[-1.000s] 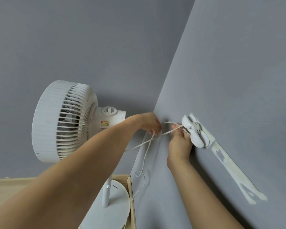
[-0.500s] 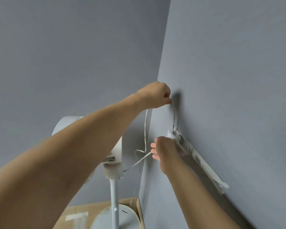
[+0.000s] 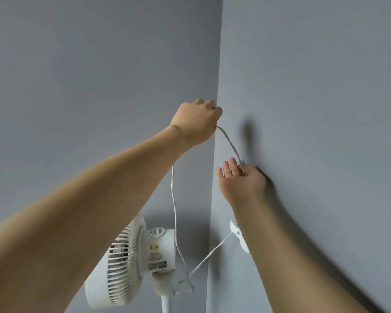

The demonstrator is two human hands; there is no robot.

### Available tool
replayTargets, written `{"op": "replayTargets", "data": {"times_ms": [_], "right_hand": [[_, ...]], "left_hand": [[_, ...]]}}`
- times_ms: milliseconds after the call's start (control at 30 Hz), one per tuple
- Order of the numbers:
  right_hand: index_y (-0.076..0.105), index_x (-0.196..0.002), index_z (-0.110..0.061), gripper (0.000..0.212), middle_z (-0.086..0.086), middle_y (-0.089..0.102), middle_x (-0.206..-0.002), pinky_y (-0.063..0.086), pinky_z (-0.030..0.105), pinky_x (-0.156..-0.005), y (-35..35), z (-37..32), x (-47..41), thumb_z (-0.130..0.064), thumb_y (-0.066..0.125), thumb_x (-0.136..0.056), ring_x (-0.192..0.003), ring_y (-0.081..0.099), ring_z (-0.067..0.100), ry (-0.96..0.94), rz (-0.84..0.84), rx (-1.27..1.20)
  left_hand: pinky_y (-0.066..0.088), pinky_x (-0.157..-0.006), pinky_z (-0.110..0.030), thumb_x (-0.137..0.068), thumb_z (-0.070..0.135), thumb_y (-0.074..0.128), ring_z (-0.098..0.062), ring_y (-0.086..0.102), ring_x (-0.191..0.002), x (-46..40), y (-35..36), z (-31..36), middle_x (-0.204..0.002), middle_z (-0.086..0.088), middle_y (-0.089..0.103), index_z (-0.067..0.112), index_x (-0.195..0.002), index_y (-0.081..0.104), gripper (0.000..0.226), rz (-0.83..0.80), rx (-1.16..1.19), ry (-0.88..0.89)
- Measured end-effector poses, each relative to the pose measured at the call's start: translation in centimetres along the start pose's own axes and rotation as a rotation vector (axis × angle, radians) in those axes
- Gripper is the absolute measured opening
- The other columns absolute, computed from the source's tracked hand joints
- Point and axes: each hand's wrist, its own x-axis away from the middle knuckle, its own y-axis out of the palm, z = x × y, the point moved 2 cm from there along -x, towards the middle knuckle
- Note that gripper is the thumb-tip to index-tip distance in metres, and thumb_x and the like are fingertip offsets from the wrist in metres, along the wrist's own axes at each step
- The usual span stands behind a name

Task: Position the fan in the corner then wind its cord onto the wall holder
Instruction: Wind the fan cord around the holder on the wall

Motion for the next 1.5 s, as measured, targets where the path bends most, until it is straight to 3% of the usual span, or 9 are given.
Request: {"op": "replayTargets", "data": {"times_ms": [167,300,467,533,667,833,1067,1300,1500], "right_hand": [[0.052,-0.101,-0.008,0.03,0.007,0.065,-0.083,0.042,0.044,-0.105,5.0,-2.3,3.2,-0.021,0.025,-0.103,-0.087,0.065,0.026,-0.129,-0.091,-0.195],[0.039,-0.071,-0.011,0.037,0.005,0.034,-0.051,0.056,0.042,-0.074,5.2,-2.8,5.6,-0.02,0.024,-0.103,-0.045,0.037,0.019,-0.164,-0.084,-0.289],[0.043,-0.075,-0.017,0.036,-0.005,0.021,-0.037,0.028,0.015,-0.038,1.9,-2.7,7.9,-0.029,0.025,-0.104,-0.026,0.019,0.012,-0.128,-0.023,-0.055],[0.045,-0.073,-0.017,0.039,-0.007,0.019,-0.036,0.02,0.014,-0.034,0.7,-2.8,8.9,-0.031,0.025,-0.103,-0.026,0.016,0.011,-0.149,0.028,0.057],[0.047,-0.071,-0.016,0.041,-0.007,0.019,-0.038,0.013,0.014,-0.035,-1.3,-2.2,11.1,-0.033,0.027,-0.103,-0.027,0.014,0.01,-0.176,0.119,0.253],[0.049,-0.074,-0.015,0.037,-0.008,0.021,-0.04,0.012,0.018,-0.034,-3.4,-2.6,12.9,-0.031,0.033,-0.102,-0.03,0.013,0.01,-0.206,0.199,0.47],[0.052,-0.074,-0.014,0.035,-0.013,0.028,-0.032,0.019,0.017,-0.03,-7.0,-3.3,14.4,-0.027,0.035,-0.102,-0.023,0.022,0.004,-0.307,0.273,0.802],[0.057,-0.06,-0.018,0.038,-0.007,0.039,-0.049,0.028,0.027,-0.057,-13.4,-1.8,15.2,-0.031,0.043,-0.093,-0.049,0.033,0.017,-0.513,0.446,1.018],[0.06,-0.072,-0.013,0.035,-0.003,0.046,-0.062,0.036,0.035,-0.068,-19.2,0.7,16.8,-0.025,0.038,-0.097,-0.06,0.042,0.017,-0.406,0.533,1.084]], "left_hand": [[0.035,-0.058,-0.028,-0.092,0.043,0.054,-0.028,0.054,-0.074,-0.6,-2.6,-1.2,-0.079,-0.002,0.06,0.018,-0.076,0.055,0.029,-0.201,0.241,-0.275],[0.044,-0.06,-0.024,-0.079,0.035,0.076,-0.015,0.058,-0.067,0.4,-3.4,-0.1,-0.075,0.004,0.063,0.019,-0.086,0.07,0.019,-0.373,0.652,-0.293],[0.054,-0.085,-0.033,-0.086,-0.001,0.068,-0.02,0.065,-0.088,4.9,-0.8,2.5,-0.105,-0.012,0.068,0.011,-0.12,0.063,0.037,-1.203,1.176,-0.166],[0.054,-0.089,-0.035,-0.088,-0.007,0.061,-0.027,0.064,-0.097,6.9,0.9,3.7,-0.112,-0.015,0.065,0.006,-0.127,0.057,0.042,-1.351,1.342,-0.227],[0.058,-0.078,-0.035,-0.086,-0.003,0.056,-0.03,0.066,-0.095,9.5,4.1,6.6,-0.111,-0.017,0.065,0.0,-0.134,0.052,0.048,-1.252,1.661,-0.424],[0.061,-0.076,-0.041,-0.094,0.0,0.051,-0.027,0.065,-0.081,10.7,6.9,10.9,-0.104,-0.016,0.065,0.001,-0.123,0.058,0.03,-0.965,1.403,-0.622],[0.054,-0.065,-0.031,-0.095,0.019,0.053,-0.022,0.068,-0.079,10.2,7.8,14.5,-0.099,-0.01,0.068,0.009,-0.112,0.062,0.022,-0.79,1.185,-0.448],[0.053,-0.07,-0.033,-0.089,0.023,0.062,-0.024,0.063,-0.081,11.6,9.7,14.6,-0.103,-0.011,0.068,0.011,-0.103,0.067,0.019,-0.753,1.059,-0.398],[0.042,-0.066,-0.017,-0.092,0.019,0.064,0.002,0.053,-0.067,13.0,10.4,14.7,-0.096,0.005,0.064,0.016,-0.111,0.072,0.021,-0.677,1.081,-0.354]]}}
